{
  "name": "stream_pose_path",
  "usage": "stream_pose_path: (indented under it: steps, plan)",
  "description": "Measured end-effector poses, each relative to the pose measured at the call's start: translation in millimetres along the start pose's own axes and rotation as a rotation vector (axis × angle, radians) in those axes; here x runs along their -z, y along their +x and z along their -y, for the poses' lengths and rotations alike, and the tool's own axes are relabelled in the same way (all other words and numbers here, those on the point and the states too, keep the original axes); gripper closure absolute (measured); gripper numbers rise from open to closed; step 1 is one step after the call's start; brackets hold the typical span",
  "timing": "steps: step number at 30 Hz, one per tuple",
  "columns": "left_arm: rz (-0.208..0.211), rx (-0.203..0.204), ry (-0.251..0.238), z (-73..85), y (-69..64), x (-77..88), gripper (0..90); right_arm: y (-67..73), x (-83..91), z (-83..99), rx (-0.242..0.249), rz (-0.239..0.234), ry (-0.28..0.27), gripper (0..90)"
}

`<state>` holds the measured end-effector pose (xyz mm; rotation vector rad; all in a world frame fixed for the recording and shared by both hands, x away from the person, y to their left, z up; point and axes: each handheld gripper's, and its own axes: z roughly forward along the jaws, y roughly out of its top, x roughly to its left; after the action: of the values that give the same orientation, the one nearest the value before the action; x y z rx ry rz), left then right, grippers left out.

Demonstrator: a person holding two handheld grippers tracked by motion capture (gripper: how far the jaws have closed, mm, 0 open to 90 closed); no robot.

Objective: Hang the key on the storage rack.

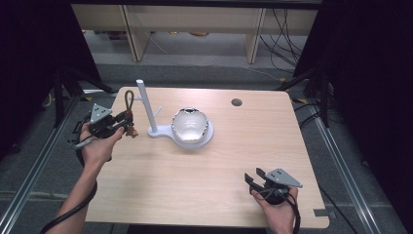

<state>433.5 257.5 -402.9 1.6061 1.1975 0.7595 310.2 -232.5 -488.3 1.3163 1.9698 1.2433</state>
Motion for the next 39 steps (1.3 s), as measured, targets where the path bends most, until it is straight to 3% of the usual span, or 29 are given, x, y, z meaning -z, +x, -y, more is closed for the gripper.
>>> stream_pose_path:
  steps: [7,8,9,39]
  plan:
    - [0.005,0.003,0.013,0.7,0.5,-4.2,68.0,2.5,0.0,0.7,-0.026,0.005,0.007,49.4]
    - [0.005,0.005,0.013,1.1,0.3,-4.8,68.0,0.1,-1.9,0.8,-0.002,-0.003,-0.011,49.4]
    - [0.005,0.008,0.015,1.6,0.2,-5.6,68.0,0.9,0.2,0.0,-0.005,0.002,0.009,49.4]
    - [0.018,0.024,0.050,5.9,-2.0,-21.9,68.0,2.3,-3.1,0.7,-0.001,-0.012,-0.010,49.3]
